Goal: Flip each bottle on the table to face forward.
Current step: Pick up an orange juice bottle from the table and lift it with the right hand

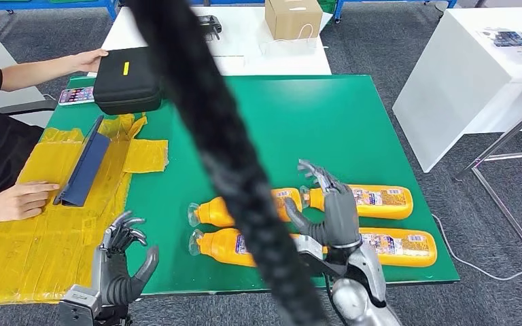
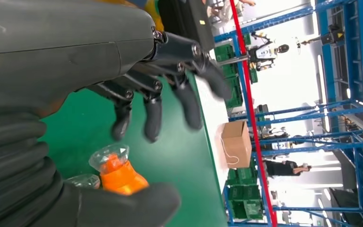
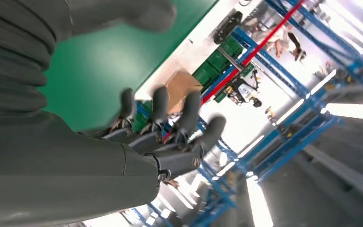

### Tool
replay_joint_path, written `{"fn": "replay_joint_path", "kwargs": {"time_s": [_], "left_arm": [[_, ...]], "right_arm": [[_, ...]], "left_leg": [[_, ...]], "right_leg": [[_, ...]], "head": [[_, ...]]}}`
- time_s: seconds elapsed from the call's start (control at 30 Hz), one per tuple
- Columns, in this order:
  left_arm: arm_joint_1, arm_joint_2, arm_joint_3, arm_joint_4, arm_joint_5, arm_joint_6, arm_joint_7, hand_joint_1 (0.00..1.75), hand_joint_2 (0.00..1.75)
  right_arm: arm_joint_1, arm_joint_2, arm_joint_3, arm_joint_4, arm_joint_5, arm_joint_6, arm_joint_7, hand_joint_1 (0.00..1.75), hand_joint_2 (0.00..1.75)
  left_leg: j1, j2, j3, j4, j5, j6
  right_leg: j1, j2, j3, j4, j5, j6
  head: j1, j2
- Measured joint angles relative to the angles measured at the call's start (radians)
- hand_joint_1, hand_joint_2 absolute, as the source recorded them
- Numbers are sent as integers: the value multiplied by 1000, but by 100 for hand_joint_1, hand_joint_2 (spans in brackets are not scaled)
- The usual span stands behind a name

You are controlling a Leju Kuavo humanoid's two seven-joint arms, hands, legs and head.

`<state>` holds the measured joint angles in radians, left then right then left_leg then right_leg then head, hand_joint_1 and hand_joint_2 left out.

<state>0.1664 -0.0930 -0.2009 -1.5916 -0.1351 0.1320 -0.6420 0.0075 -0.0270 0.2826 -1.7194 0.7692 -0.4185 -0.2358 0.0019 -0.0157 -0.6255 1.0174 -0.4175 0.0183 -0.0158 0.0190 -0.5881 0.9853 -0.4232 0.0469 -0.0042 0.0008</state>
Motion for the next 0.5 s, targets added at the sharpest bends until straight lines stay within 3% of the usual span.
{"fn": "replay_joint_path", "kwargs": {"time_s": [0.23, 0.5], "left_arm": [[-8, -1, 13, -2, 5, -49, 5, 0, 175], [-39, -6, 15, 0, 12, -86, 9, 0, 175]], "right_arm": [[-177, -69, 90, 115, 183, 154, 107, 0, 175], [-351, -99, 210, 322, 203, 290, 112, 0, 175]], "left_leg": [[0, 0, 0, 0, 0, 0], [0, 0, 0, 0, 1, 0]], "right_leg": [[0, 0, 0, 0, 0, 0], [0, 0, 0, 0, 0, 0]], "head": [[0, 0], [0, 0]]}}
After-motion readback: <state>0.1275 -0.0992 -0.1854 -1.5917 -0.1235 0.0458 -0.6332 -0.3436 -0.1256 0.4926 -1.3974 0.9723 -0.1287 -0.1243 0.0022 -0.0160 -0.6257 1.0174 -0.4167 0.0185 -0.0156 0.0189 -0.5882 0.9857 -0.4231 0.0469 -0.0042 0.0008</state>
